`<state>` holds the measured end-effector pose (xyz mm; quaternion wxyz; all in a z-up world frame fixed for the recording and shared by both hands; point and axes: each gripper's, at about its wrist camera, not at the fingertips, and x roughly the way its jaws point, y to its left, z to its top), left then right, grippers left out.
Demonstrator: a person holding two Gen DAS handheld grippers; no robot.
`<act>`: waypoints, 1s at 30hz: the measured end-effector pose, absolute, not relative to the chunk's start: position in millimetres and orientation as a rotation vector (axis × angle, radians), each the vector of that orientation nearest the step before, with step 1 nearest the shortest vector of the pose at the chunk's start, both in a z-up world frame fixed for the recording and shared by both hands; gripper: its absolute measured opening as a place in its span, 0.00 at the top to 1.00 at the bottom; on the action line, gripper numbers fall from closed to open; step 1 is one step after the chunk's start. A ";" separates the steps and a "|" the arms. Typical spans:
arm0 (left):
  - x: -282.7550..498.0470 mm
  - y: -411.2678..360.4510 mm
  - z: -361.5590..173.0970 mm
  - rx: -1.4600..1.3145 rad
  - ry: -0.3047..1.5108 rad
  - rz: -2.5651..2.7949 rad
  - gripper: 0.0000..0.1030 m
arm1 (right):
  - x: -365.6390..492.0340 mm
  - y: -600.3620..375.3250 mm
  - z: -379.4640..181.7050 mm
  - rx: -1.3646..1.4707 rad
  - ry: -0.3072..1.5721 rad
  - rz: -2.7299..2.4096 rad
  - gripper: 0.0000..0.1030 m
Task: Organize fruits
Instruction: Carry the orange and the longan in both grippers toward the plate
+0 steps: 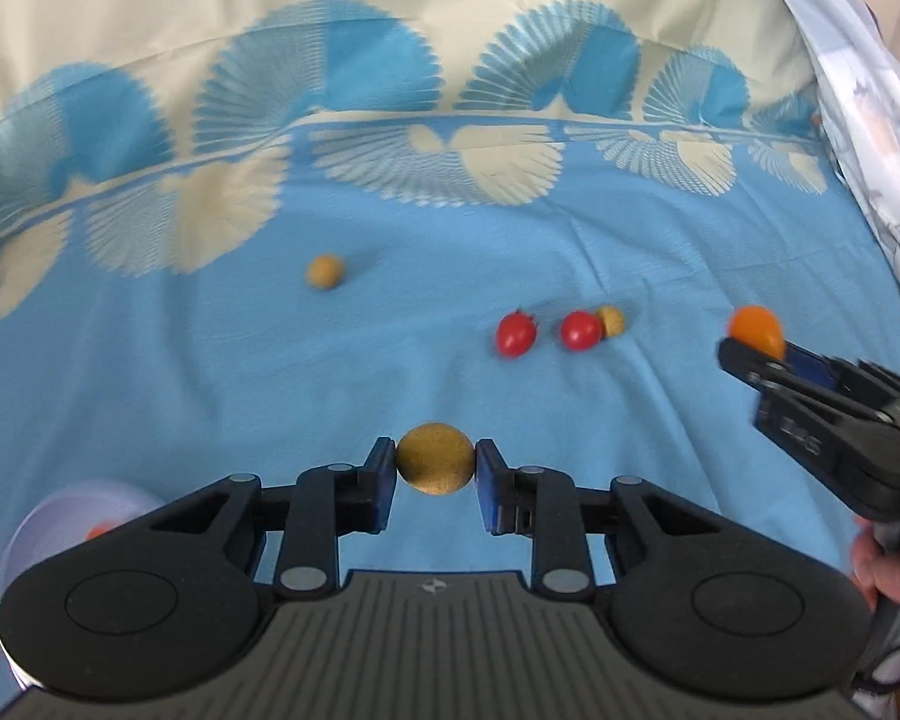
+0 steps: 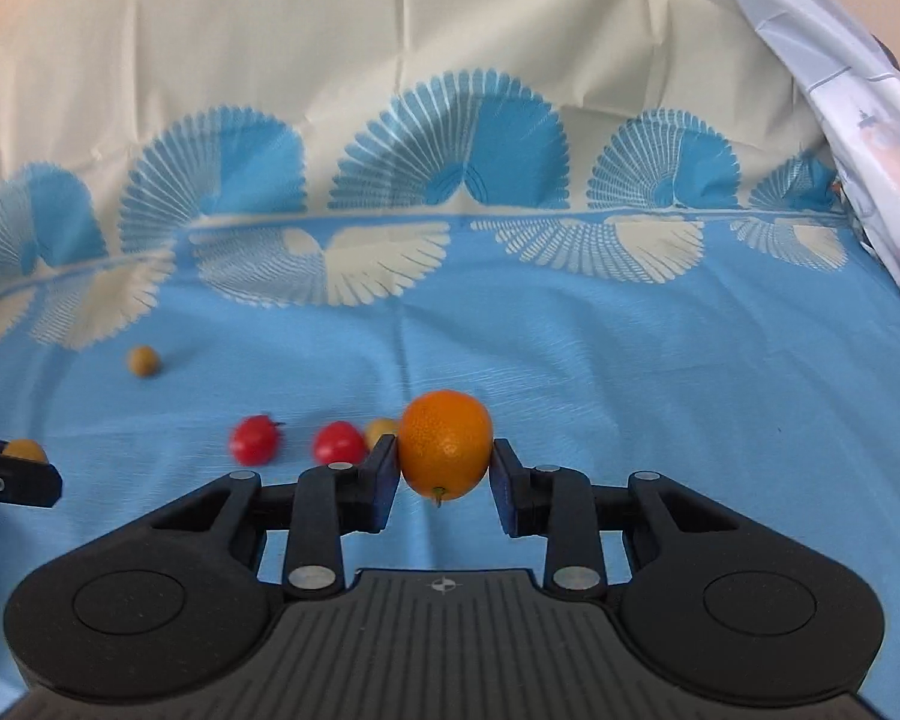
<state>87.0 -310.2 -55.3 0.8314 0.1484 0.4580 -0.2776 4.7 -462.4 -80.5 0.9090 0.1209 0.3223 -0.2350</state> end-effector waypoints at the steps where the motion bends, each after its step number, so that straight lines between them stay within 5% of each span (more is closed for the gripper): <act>1: 80.1 -299.2 -47.4 0.311 0.977 -0.576 0.70 | -5.9 -452.2 -69.5 0.258 0.652 -0.479 0.67; 16: -28.2 -106.0 18.8 0.271 0.999 -0.367 0.70 | -105.7 -264.3 27.2 0.381 0.724 -0.125 0.67; 30: -92.0 -35.8 38.5 0.181 0.945 -0.352 0.70 | -157.5 -180.6 68.4 0.290 0.717 -0.080 0.67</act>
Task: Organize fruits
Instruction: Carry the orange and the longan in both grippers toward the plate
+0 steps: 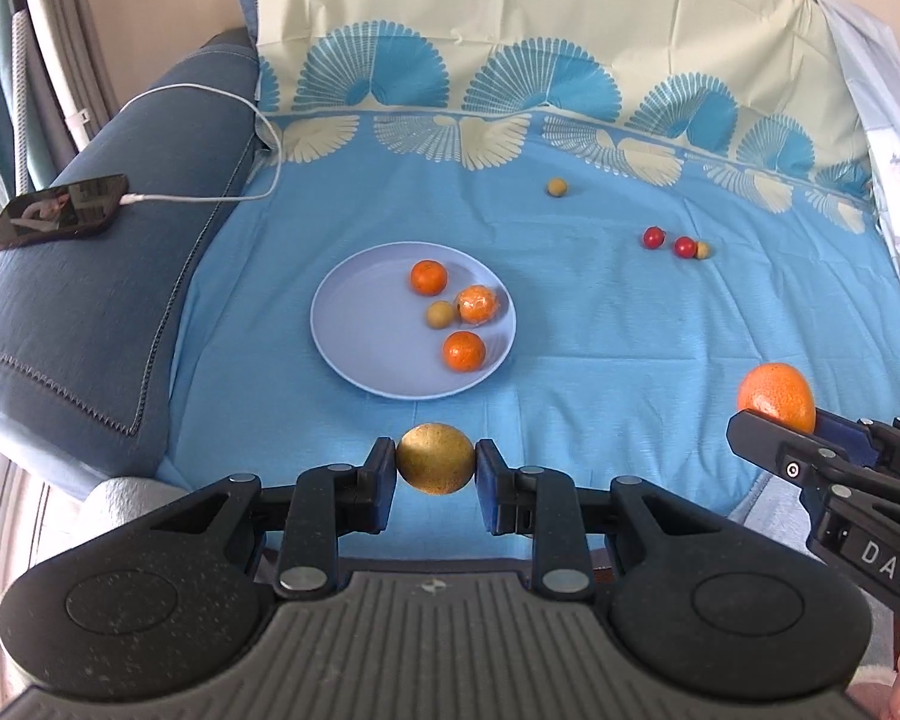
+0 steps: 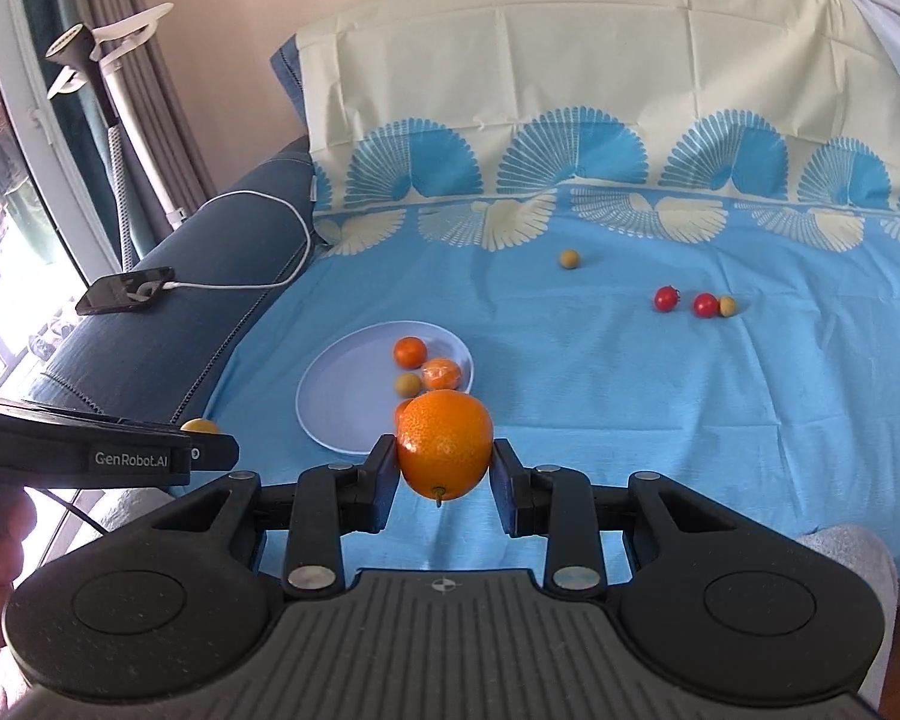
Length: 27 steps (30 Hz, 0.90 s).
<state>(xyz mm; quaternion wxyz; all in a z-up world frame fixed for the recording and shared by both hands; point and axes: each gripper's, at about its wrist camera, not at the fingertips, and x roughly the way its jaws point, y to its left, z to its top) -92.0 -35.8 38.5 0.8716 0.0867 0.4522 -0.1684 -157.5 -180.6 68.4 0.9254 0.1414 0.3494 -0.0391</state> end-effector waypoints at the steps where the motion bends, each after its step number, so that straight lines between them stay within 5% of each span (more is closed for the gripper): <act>1: -94.4 -33.0 39.5 0.175 0.943 -0.350 0.70 | -160.0 -177.6 70.8 0.284 0.711 -0.073 0.67; 27: -119.1 -14.0 60.3 0.125 0.886 -0.347 0.70 | -181.9 -157.2 91.6 0.217 0.662 -0.050 0.67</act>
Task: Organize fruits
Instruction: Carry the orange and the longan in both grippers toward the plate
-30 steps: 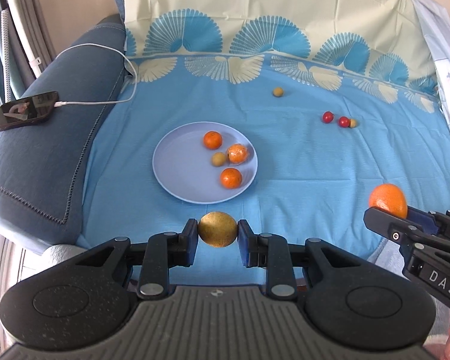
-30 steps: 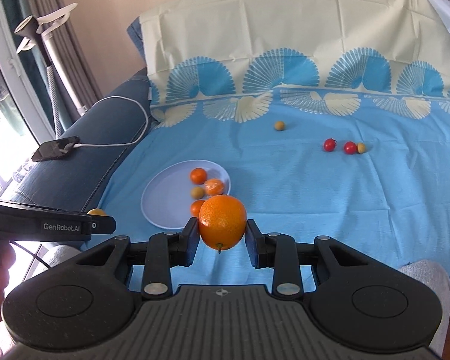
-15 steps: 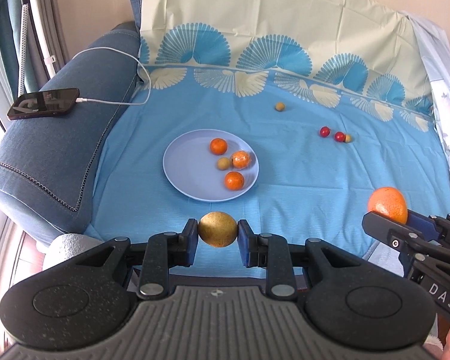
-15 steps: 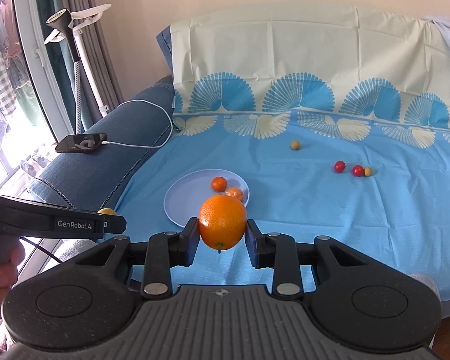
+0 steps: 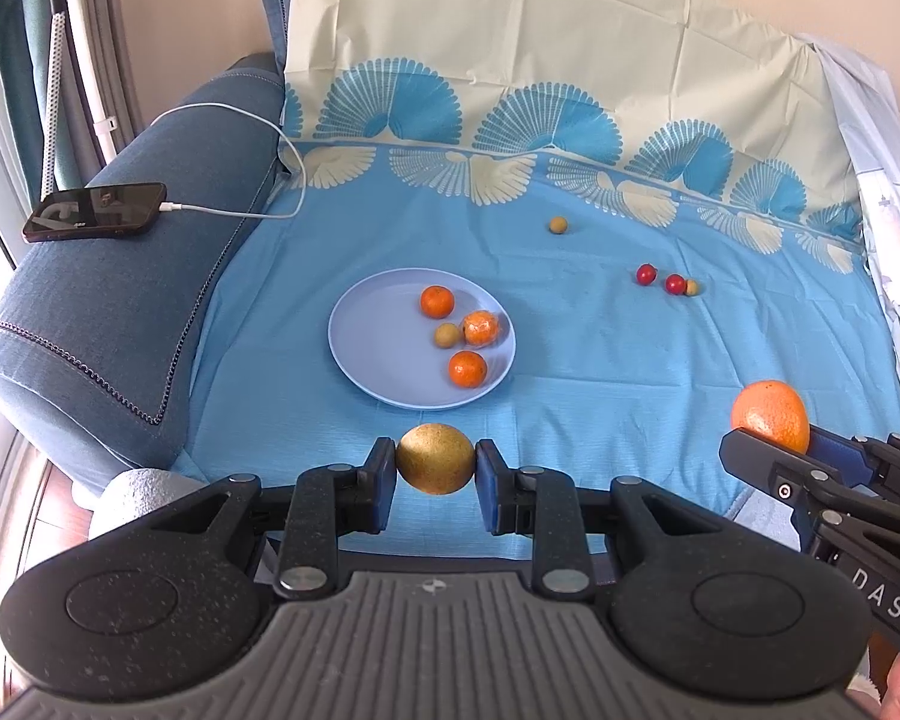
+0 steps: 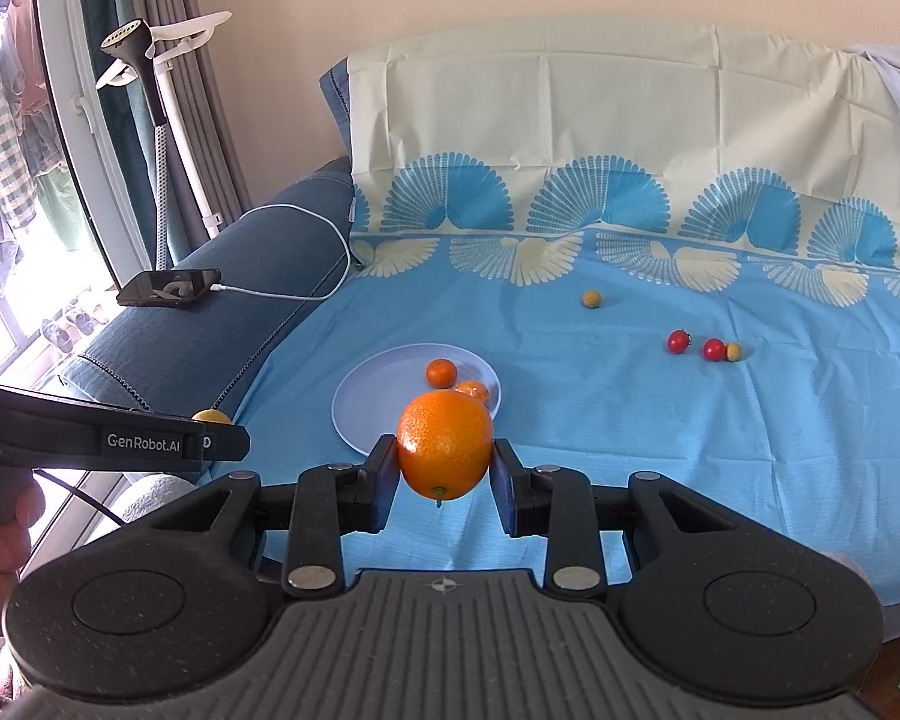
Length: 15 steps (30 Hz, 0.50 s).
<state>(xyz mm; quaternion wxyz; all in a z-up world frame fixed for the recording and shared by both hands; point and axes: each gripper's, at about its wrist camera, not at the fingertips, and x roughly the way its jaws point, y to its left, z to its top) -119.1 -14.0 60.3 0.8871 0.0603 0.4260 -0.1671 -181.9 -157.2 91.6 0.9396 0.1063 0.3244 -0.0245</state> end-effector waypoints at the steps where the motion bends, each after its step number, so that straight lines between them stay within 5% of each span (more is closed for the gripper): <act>1: -119.1 -13.9 60.3 0.125 0.885 -0.348 0.70 | -181.9 -157.1 91.6 0.217 0.662 -0.050 0.67; 15: -109.8 -17.3 52.4 0.128 0.923 -0.345 0.70 | -174.5 -158.2 84.5 0.239 0.698 -0.047 0.67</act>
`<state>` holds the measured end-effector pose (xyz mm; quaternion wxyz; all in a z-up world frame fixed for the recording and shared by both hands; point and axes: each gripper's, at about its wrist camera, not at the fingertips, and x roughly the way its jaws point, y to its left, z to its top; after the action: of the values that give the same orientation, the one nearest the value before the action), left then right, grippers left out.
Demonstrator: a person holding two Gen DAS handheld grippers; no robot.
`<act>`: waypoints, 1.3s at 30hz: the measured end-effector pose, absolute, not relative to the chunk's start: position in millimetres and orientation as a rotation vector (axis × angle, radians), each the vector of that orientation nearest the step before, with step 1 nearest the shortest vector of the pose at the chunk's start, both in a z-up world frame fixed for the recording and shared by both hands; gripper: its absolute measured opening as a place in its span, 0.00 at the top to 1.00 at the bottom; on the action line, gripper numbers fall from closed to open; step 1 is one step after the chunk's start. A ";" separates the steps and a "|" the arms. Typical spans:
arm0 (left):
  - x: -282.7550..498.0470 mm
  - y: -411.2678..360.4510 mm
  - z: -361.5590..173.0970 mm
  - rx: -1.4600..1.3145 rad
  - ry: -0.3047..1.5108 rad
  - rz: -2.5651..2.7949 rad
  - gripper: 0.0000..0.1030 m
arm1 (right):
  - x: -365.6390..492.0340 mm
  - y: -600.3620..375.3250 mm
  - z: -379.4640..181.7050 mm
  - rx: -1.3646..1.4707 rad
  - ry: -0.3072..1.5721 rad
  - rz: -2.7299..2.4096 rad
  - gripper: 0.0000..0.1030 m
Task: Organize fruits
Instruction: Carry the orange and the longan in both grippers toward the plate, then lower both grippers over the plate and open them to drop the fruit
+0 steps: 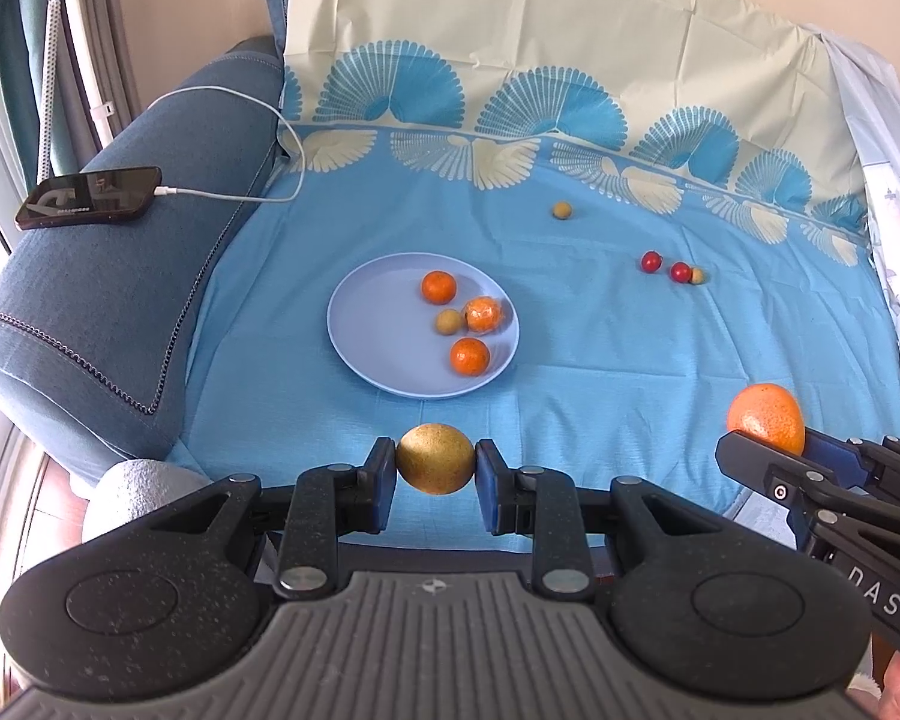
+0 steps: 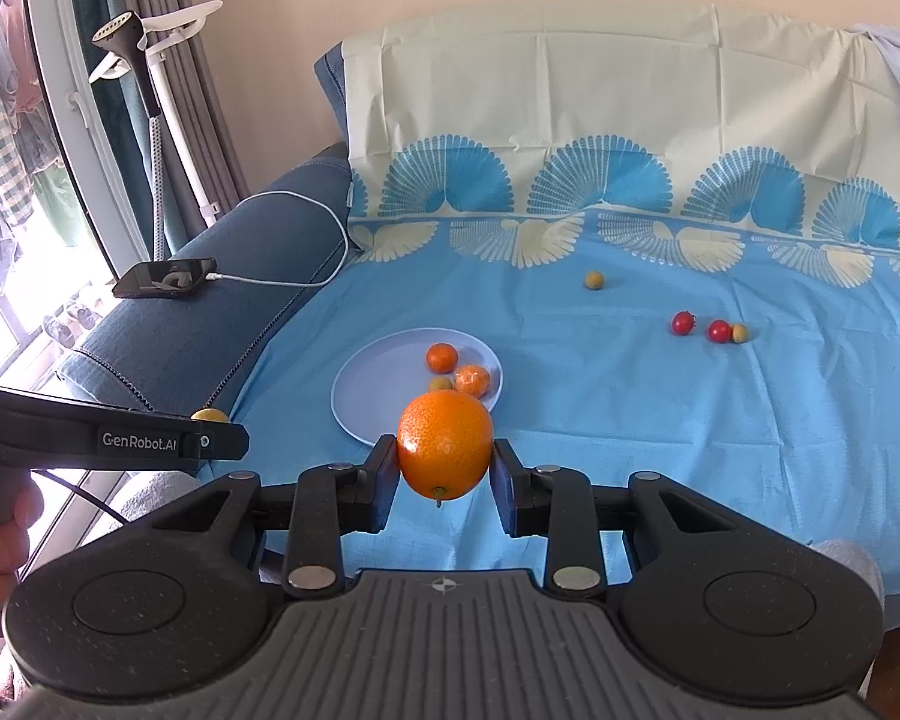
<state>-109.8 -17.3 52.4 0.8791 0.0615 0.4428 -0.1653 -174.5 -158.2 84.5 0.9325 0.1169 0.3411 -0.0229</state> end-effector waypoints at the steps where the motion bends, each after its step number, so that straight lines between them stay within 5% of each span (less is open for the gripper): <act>1: -108.9 -17.3 50.9 0.128 0.927 -0.345 0.70 | -173.5 -158.3 83.6 0.241 0.702 -0.046 0.67; 39: 24.5 -46.0 -19.7 0.140 1.079 -0.275 0.70 | -57.2 -179.8 12.3 0.258 0.890 -0.061 0.67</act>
<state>24.5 -46.0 -19.7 0.8467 0.0665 0.5115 -0.1306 -57.2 -179.8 12.3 0.8942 0.1244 0.4291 -0.0295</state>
